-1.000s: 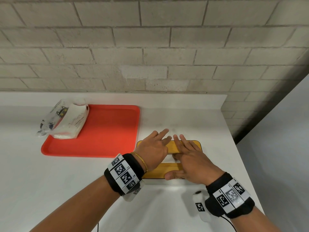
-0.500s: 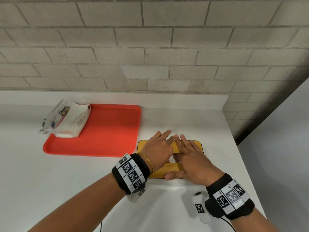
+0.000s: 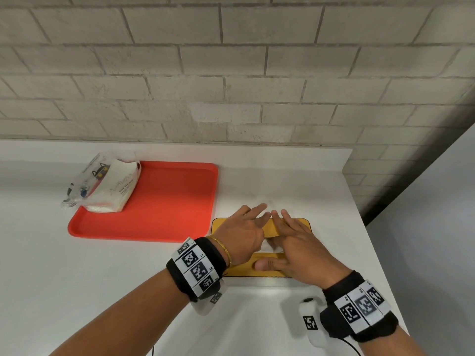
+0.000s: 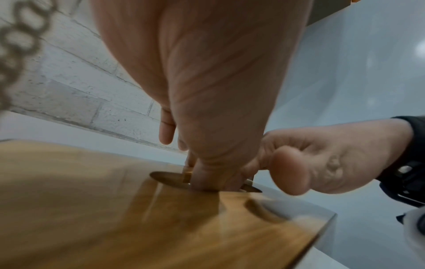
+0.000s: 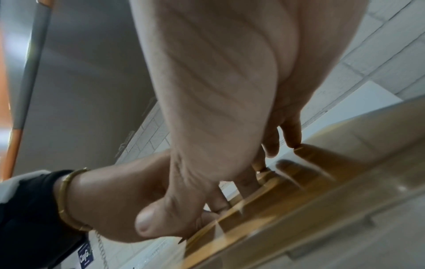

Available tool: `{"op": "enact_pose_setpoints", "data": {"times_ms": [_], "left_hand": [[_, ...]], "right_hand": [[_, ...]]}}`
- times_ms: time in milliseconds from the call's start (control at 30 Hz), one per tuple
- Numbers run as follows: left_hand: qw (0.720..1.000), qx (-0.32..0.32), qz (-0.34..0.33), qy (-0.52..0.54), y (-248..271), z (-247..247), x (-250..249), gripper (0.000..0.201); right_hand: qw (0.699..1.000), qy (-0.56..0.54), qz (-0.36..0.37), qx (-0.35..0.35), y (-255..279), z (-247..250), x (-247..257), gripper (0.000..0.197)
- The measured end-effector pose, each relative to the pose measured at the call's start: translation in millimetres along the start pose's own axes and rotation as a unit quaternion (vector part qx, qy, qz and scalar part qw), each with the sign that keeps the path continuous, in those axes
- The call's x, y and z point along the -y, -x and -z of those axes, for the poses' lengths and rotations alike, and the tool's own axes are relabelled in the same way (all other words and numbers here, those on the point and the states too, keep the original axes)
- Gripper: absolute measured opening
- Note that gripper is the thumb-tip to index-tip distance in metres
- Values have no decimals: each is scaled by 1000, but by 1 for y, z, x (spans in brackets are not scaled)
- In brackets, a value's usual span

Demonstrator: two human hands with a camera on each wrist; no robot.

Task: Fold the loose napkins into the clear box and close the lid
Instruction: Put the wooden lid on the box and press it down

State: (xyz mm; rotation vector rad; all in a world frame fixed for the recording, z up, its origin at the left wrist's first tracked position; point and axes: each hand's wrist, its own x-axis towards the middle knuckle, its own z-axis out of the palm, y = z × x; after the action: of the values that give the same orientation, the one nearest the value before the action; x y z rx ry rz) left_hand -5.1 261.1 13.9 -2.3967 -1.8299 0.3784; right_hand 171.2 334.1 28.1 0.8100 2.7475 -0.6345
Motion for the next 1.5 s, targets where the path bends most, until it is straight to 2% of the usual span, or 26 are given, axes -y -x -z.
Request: {"op": "enact_pose_setpoints", "data": {"times_ms": [67, 133, 267, 400, 467, 533, 600, 667, 767, 867, 933, 967, 1033, 1100, 1167, 1267, 1400, 1500], "left_hand": [[1000, -14, 6, 9, 4, -2, 2, 13], [997, -56, 20, 44, 7, -4, 3, 15], [988, -115, 53, 84, 13, 3, 9, 13], [977, -74, 83, 181, 17, 16, 16, 28], [968, -82, 111, 207, 17, 16, 17, 27], [965, -83, 139, 204, 21, 11, 15, 27], [967, -69, 164, 181, 24, 5, 10, 39], [966, -71, 191, 157, 26, 2, 5, 40], [963, -76, 208, 152, 25, 1, -1, 29], [947, -105, 244, 183, 23, 4, -3, 23], [935, -129, 262, 203, 22, 5, -4, 19], [931, -128, 264, 217, 22, 6, -5, 20], [930, -109, 265, 231, 22, 6, -8, 39], [932, -94, 271, 221, 22, 5, -11, 52], [932, -109, 274, 210, 21, 3, -12, 43], [934, -107, 271, 206, 19, 8, -14, 18], [932, -91, 290, 198, 20, 8, -18, 22], [918, -82, 311, 233, 25, 7, -17, 19]], "right_hand": [[1000, -12, -1, -18, 1, -2, -3, 81], [999, -19, 6, -43, 2, -6, -8, 66], [991, -56, -7, -123, 1, -17, -16, 49], [970, -55, -14, -237, -2, -23, -12, 19], [958, -50, -11, -282, -3, -25, -11, 7], [950, -43, -8, -311, -4, -26, -9, 9], [943, -38, -5, -330, -5, -27, -7, 13], [940, -33, 0, -339, -5, -28, -4, 13], [943, -17, -5, -331, -6, -30, -3, 14], [950, -8, -38, -310, -7, -32, -2, 27], [951, 7, -43, -305, -7, -30, -2, 22], [951, 16, -42, -306, -7, -29, -1, 16], [949, 23, -45, -312, -6, -25, 1, 8], [945, 18, -43, -325, -5, -21, 3, 8], [941, 15, -35, -335, -4, -16, 8, 9], [940, 15, -35, -338, -5, -12, 11, 10], [950, 11, -63, -305, -1, -17, 5, 10], [952, -6, -71, -298, 5, -17, 1, 9]]}}
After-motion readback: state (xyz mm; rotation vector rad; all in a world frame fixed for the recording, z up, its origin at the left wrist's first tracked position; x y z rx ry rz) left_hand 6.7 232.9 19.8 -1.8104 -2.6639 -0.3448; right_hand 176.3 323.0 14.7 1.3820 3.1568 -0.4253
